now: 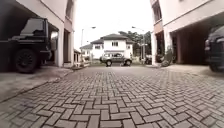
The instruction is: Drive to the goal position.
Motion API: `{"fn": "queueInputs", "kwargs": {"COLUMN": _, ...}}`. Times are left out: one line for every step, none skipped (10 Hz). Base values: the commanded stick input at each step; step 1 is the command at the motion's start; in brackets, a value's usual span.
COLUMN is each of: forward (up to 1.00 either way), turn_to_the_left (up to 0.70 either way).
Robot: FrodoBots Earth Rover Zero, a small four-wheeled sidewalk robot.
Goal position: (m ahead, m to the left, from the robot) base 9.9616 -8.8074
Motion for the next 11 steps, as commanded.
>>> {"fn": "queueInputs", "kwargs": {"forward": 0.70, "turn_to_the_left": 0.00}}
{"fn": "queueInputs", "kwargs": {"forward": 0.70, "turn_to_the_left": 0.00}}
{"fn": "queueInputs", "kwargs": {"forward": 0.70, "turn_to_the_left": 0.00}}
{"fn": "queueInputs", "kwargs": {"forward": 0.70, "turn_to_the_left": 0.00}}
{"fn": "queueInputs", "kwargs": {"forward": 0.70, "turn_to_the_left": 0.00}}
{"fn": "queueInputs", "kwargs": {"forward": 0.70, "turn_to_the_left": 0.00}}
{"fn": "queueInputs", "kwargs": {"forward": 0.70, "turn_to_the_left": 0.00}}
{"fn": "queueInputs", "kwargs": {"forward": 0.70, "turn_to_the_left": 0.00}}
{"fn": "queueInputs", "kwargs": {"forward": 0.70, "turn_to_the_left": 0.00}}
{"fn": "queueInputs", "kwargs": {"forward": 0.70, "turn_to_the_left": 0.00}}
{"fn": "queueInputs", "kwargs": {"forward": 0.70, "turn_to_the_left": 0.00}}
